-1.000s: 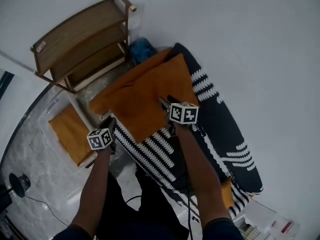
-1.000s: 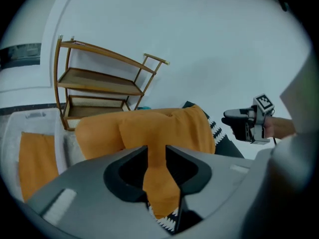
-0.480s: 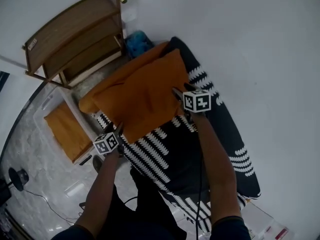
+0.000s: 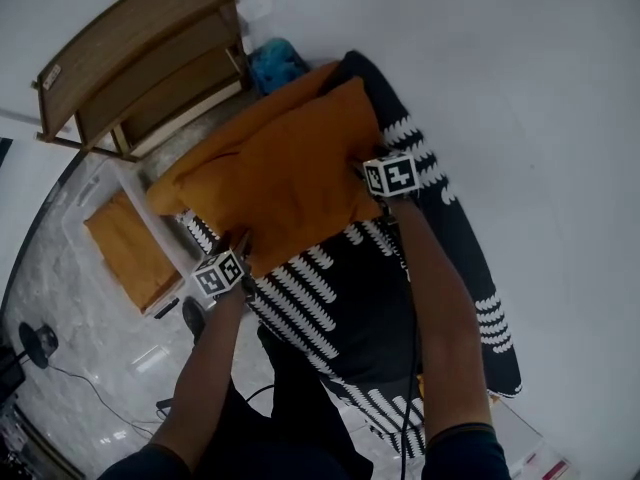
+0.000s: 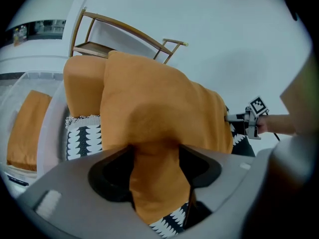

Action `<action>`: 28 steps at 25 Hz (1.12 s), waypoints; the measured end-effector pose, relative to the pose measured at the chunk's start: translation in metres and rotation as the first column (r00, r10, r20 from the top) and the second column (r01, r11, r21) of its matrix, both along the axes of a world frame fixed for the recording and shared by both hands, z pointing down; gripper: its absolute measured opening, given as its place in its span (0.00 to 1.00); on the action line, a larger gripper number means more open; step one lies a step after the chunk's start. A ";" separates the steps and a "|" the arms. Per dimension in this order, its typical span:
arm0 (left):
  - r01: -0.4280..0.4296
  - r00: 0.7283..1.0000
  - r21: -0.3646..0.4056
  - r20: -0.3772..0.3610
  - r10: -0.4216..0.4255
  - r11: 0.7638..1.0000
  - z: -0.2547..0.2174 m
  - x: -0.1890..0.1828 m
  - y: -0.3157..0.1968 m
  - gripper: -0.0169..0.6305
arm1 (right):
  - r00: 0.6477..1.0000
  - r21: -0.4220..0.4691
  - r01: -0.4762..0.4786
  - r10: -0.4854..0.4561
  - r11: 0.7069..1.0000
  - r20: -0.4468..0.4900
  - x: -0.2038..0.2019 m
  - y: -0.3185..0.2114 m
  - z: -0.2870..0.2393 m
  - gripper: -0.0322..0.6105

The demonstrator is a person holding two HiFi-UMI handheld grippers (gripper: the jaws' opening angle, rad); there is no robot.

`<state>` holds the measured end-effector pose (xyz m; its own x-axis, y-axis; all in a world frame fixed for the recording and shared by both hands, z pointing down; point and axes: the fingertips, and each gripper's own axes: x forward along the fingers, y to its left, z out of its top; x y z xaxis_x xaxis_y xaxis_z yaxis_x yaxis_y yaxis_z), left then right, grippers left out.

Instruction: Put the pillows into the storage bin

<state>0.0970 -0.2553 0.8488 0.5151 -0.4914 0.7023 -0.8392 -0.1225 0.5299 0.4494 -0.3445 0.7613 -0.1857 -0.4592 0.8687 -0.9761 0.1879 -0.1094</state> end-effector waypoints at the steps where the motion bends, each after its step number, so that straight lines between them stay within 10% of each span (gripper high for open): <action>1: 0.015 1.000 -0.006 0.008 -0.015 1.000 0.003 -0.002 -0.002 0.43 | 1.000 0.002 0.003 -0.003 1.000 -0.006 -0.001 -0.002 0.003 0.51; 9: 0.057 0.997 -0.061 -0.040 -0.059 0.997 0.006 -0.007 -0.002 0.10 | 0.996 -0.014 0.074 -0.074 0.997 -0.047 -0.017 0.010 -0.008 0.10; 28: 0.041 0.999 0.118 -0.032 -0.037 0.992 -0.096 -0.096 -0.005 0.04 | 0.984 -0.003 -0.126 0.125 0.992 0.129 -0.085 0.085 -0.092 0.07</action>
<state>0.0015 -0.2603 0.7526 0.5136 -0.5903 0.6227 -0.8288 -0.1533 0.5382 0.3648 -0.2599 0.6689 -0.2363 -0.4908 0.8386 -0.9698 0.0655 -0.2349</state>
